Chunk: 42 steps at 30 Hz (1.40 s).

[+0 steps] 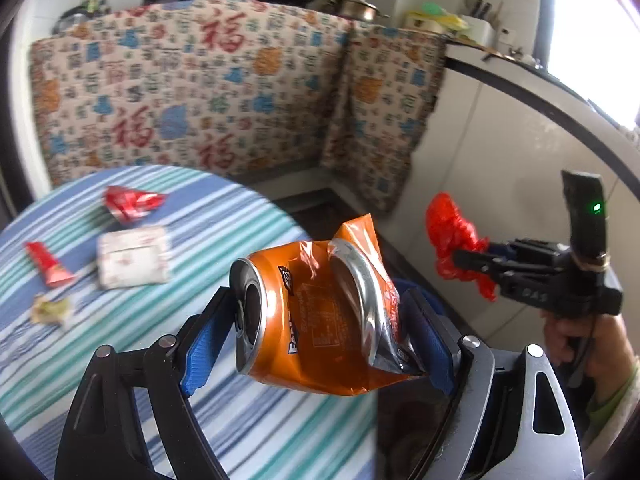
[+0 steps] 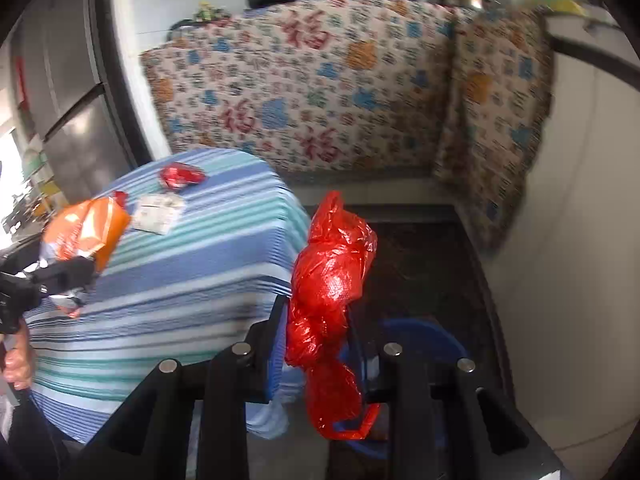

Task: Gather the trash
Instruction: 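Carry the can and red bag over the wastebasket while opening both tools to drop them, then bring both tools back from the wastebasket over the table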

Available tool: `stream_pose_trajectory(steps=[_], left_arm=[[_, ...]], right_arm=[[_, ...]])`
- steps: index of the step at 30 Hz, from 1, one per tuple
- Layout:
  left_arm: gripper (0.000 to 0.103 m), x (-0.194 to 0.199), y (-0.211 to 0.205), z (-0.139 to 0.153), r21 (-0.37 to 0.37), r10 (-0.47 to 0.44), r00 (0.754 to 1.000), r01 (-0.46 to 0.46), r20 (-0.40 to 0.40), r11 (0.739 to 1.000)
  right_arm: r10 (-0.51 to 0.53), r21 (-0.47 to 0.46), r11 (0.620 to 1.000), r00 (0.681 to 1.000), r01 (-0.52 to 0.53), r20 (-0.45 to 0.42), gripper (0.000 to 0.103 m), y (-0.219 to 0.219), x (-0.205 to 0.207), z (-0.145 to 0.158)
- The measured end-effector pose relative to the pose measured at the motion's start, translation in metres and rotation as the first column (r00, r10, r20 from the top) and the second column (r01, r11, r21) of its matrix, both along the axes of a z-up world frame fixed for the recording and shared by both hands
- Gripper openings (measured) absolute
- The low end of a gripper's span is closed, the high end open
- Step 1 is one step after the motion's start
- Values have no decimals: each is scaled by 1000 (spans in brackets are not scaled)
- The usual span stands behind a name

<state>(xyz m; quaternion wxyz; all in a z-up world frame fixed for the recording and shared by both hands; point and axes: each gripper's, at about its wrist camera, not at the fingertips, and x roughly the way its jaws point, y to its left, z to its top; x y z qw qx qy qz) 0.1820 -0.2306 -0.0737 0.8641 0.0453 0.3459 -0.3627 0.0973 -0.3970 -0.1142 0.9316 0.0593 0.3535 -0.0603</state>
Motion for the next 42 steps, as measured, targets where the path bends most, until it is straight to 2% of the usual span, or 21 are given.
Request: stream_pose_trajectory(steps=[4, 10, 16, 22, 24, 26, 28, 32, 36, 42], left_arm=[[85, 4, -56, -11, -20, -86, 994, 85, -59, 996], [86, 12, -128, -40, -32, -166, 977, 164, -135, 986], [87, 21, -176, -69, -42, -200, 961, 196, -193, 980], [89, 26, -204, -78, -38, -224, 953, 221, -202, 974], [91, 27, -207, -80, -40, -229, 952, 226, -203, 973], [94, 29, -212, -83, -44, -232, 950, 228, -208, 973], [95, 32, -217, -84, -48, -236, 948, 231, -212, 972], [95, 36, -222, -84, -56, -237, 947, 230, -218, 972], [95, 33, -207, -71, -68, -222, 956, 213, -190, 975], [97, 19, -142, -34, -78, -171, 978, 163, -118, 984]], right_arm=[[-77, -19, 997, 994, 76, -80, 28, -45, -12, -23], [-132, 14, 991, 980, 136, -150, 29, -94, -19, -50], [-170, 28, 983, 965, 179, -199, 29, -123, -19, -71], [-180, 30, 981, 957, 191, -229, 31, -130, -13, -85], [-177, 19, 982, 957, 186, -232, 34, -130, -10, -89], [-179, -4, 983, 956, 183, -231, 57, -128, -11, -92], [-179, -3, 983, 960, 183, -215, 66, -128, -12, -91], [-187, -3, 982, 963, 190, -196, 67, -130, -15, -85], [-197, -31, 980, 969, 194, -148, 67, -127, -17, -72], [-179, -114, 976, 982, 184, 54, 67, -98, -20, -24]])
